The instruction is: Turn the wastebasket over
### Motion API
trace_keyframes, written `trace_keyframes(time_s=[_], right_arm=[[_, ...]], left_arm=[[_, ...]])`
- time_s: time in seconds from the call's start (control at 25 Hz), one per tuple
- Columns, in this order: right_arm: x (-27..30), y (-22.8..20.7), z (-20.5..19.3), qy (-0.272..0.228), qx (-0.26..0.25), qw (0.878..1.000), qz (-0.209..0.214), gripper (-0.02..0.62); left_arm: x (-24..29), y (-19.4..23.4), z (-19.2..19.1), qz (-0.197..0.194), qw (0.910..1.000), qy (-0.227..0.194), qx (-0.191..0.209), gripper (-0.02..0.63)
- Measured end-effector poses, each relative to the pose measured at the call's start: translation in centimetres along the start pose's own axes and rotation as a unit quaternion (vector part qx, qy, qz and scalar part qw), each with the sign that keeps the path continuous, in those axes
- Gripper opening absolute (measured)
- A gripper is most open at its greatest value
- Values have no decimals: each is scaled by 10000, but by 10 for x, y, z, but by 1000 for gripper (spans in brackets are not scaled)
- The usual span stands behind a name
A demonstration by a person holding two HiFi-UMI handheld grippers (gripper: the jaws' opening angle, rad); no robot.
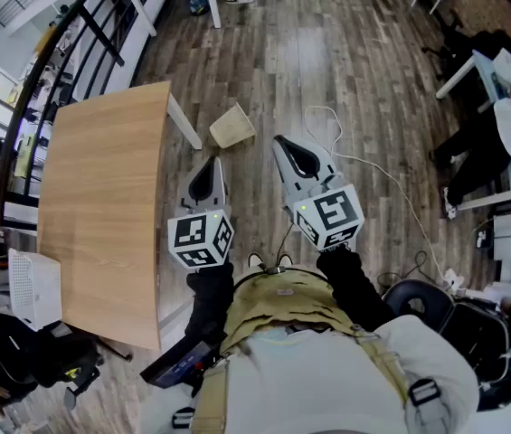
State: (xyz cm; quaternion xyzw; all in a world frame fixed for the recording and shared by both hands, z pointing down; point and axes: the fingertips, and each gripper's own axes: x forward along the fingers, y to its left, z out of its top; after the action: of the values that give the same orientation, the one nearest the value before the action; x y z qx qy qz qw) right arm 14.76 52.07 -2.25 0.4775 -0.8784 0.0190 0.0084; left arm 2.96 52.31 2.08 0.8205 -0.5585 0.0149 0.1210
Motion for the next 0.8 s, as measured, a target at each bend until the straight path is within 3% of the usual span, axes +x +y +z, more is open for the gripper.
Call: trace_keyframes(time_s=[0.56, 0.8], right_arm=[[22, 12, -2, 19, -67, 10000, -68, 20], [29, 15, -20, 250, 61, 9997, -59, 20]], left_arm=[[6, 25, 5, -58, 10000, -19, -5, 2], [6, 39, -1, -51, 9999, 27, -82, 2]])
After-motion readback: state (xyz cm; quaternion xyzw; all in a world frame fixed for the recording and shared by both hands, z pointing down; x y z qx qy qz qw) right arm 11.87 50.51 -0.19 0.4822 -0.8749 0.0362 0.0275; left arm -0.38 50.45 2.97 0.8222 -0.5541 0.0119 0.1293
